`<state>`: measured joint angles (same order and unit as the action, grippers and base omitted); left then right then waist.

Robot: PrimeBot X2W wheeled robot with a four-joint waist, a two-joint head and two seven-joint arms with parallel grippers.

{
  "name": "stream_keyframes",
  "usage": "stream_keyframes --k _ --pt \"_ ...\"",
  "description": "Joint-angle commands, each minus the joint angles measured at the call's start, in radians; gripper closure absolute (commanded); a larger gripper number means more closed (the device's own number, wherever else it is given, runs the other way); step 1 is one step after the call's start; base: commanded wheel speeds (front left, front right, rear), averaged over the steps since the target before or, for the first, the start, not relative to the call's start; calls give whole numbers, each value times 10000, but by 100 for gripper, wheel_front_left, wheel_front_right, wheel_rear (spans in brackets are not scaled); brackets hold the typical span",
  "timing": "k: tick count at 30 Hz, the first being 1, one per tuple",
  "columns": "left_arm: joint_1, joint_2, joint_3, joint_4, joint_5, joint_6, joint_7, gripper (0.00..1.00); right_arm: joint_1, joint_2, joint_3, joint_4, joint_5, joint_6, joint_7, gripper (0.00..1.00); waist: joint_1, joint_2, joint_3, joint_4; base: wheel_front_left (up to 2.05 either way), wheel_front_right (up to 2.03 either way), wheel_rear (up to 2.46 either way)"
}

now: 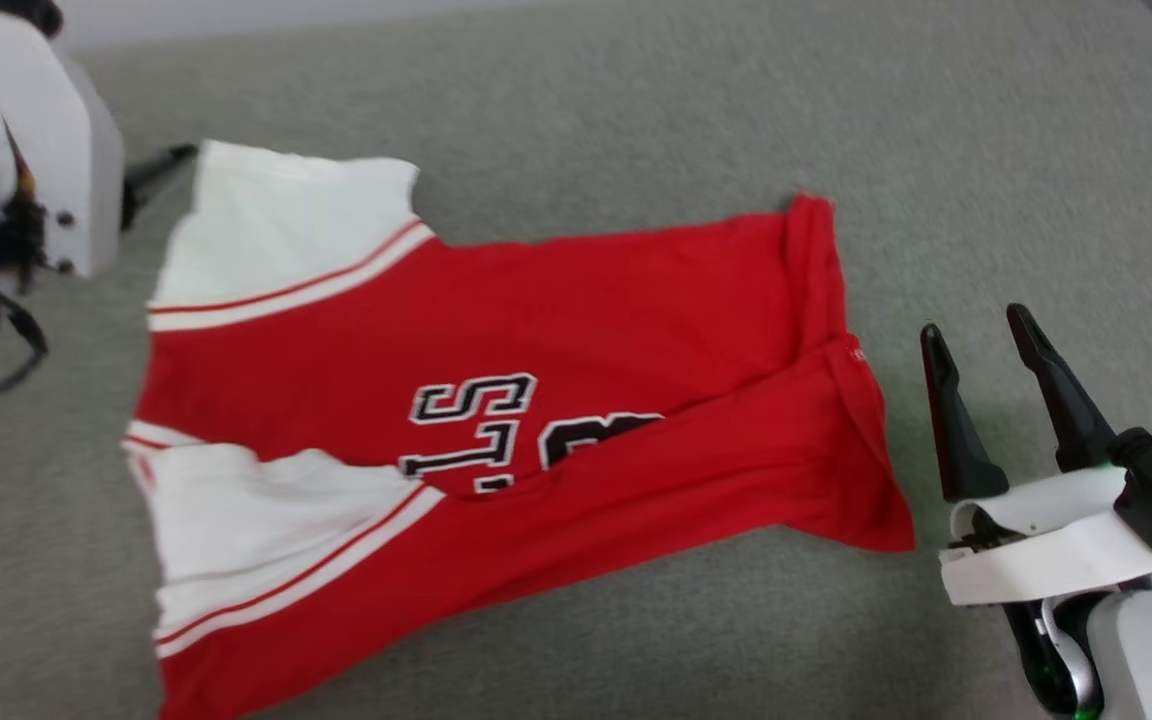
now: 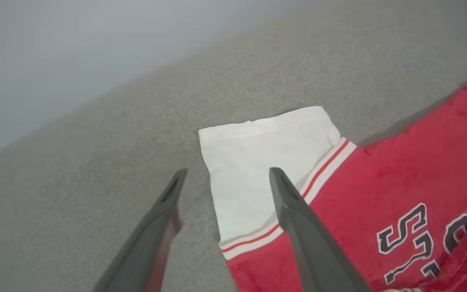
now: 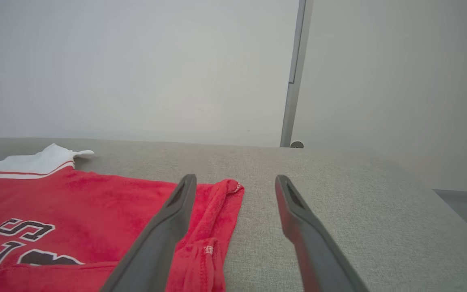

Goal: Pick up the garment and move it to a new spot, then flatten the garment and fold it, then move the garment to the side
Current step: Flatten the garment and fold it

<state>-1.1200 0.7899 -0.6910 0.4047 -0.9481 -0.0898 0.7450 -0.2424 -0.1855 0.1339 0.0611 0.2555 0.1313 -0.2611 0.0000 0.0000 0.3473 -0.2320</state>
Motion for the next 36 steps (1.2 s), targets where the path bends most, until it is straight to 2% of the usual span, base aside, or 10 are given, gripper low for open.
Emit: stream_keyframes --k 1,10,24,27,29,30,31,34,35,36 --pt "-314 75 -74 181 58 -3 427 0 -243 134 37 -110 88 -12 -42 0 0 0 1303 -1186 0 0 0" --pt "-1347 568 -531 842 523 -220 1619 0 -334 628 122 -290 176 -12 -49 0 0 0 2137 -1960 0 0 0" --pt "-900 958 -1591 1954 1064 -134 2857 0 -574 683 113 -316 355 -12 -51 0 0 0 2371 -1911 0 0 0" --pt "-705 1115 -1803 2074 1041 -7 3503 17 -576 628 139 -341 349 -12 -51 0 0 0 2343 -1896 0 0 0" --pt "-544 1151 -1837 2128 908 151 3808 47 -611 616 139 -365 414 -12 -51 0 0 0 2334 -1909 0 0 0" --pt "-464 1169 -1867 2117 890 250 3971 43 -620 608 140 -360 438 -12 -51 0 0 0 2336 -1915 0 0 0" --pt "-395 1175 -1901 2125 872 371 4173 26 -622 599 151 -338 471 -12 -51 0 0 0 2344 -1922 0 0 0" --pt "-199 1164 -1953 2065 721 616 4476 61 -708 570 185 -342 522 -12 -51 0 0 0 2400 -1946 0 0 0" --pt "-137 1130 -1936 2077 656 742 4655 100 -742 573 200 -349 580 -12 -51 0 0 0 2415 -1947 0 0 0" --pt "-106 1132 -1952 2041 661 868 4755 100 -778 584 202 -360 672 -12 -51 0 0 0 2424 -1947 0 0 0"
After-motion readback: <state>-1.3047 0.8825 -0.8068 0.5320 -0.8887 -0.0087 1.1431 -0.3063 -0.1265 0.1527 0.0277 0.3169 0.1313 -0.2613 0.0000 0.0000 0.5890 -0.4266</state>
